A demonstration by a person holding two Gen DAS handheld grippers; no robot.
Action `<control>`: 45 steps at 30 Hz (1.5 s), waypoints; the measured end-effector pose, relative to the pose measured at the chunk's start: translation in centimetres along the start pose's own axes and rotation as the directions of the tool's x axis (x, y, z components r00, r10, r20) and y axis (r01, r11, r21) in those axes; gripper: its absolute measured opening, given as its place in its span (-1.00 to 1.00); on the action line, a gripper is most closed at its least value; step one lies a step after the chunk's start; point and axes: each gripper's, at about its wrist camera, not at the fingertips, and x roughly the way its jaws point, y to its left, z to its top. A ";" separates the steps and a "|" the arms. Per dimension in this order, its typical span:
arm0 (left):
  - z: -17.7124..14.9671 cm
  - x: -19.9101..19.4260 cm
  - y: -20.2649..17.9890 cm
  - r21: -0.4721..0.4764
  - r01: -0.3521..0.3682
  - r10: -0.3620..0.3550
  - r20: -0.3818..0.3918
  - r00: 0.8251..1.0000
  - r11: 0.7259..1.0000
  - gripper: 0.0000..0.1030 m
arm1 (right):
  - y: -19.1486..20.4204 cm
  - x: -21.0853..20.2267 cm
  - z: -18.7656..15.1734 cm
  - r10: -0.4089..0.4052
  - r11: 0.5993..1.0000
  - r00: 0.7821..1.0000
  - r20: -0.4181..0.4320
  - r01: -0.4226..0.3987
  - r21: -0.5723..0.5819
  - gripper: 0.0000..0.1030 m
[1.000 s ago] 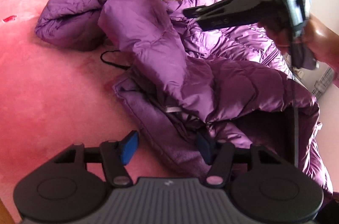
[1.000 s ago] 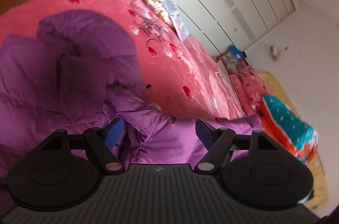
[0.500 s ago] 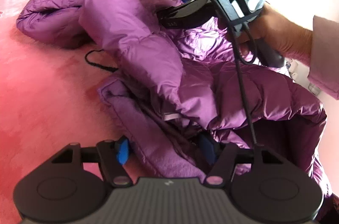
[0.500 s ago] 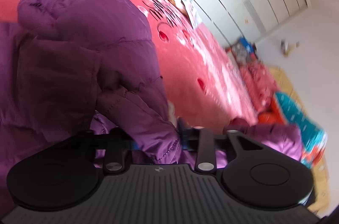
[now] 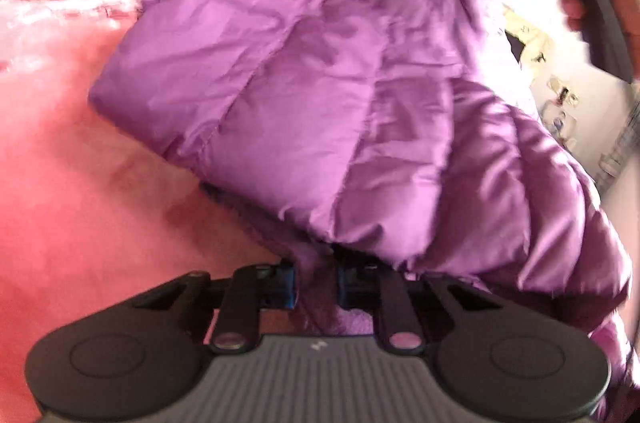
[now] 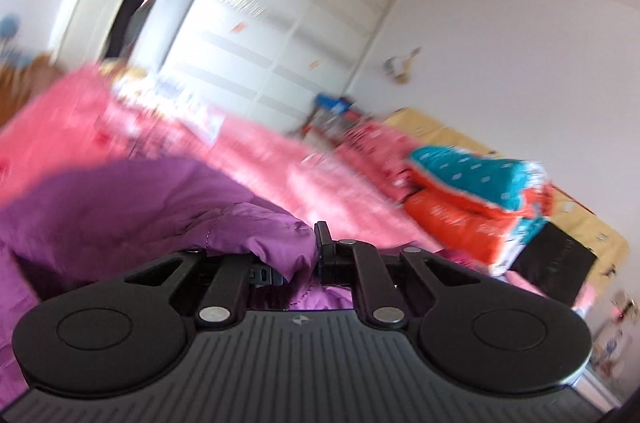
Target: Fold large clothes
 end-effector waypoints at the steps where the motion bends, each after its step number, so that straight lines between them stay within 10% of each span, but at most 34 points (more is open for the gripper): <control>1: 0.3 -0.4 -0.4 0.007 -0.012 0.012 0.026 1.000 1.000 -0.70 | -1.1 -1.4 0.3 -0.017 1.000 1.000 0.023 0.017 0.022 -0.77; 13: 8.4 -8.7 -5.1 0.113 -0.191 0.142 0.345 0.928 0.975 -0.76 | -9.0 -13.2 3.4 -0.221 0.950 0.941 0.256 0.149 0.274 -0.79; 19: 14.0 -15.7 -6.5 0.113 -0.290 0.189 0.529 0.827 0.950 -0.78 | -10.1 -19.2 4.4 -0.308 0.901 0.877 0.368 0.144 0.410 -0.79; 26: 17.1 -23.6 -9.0 0.122 -0.405 0.194 0.730 0.655 0.906 -0.79 | -9.6 -25.3 4.1 -0.386 0.866 0.787 0.482 0.129 0.482 -0.79; 31: 19.3 -25.9 -10.4 0.150 -0.461 0.172 0.792 0.585 0.875 -0.79 | -11.1 -25.6 3.1 -0.401 0.824 0.792 0.459 0.094 0.558 -0.79; 34: 20.4 -23.9 -11.1 0.184 -0.501 0.172 0.795 0.582 0.845 -0.79 | -9.2 -23.5 2.8 -0.401 0.814 0.815 0.419 0.106 0.571 -0.79; 45: 22.0 -12.9 -10.2 0.288 -0.547 0.219 0.697 0.682 0.786 -0.79 | -8.6 -14.1 -2.4 -0.422 0.806 0.883 0.205 0.263 0.530 -0.78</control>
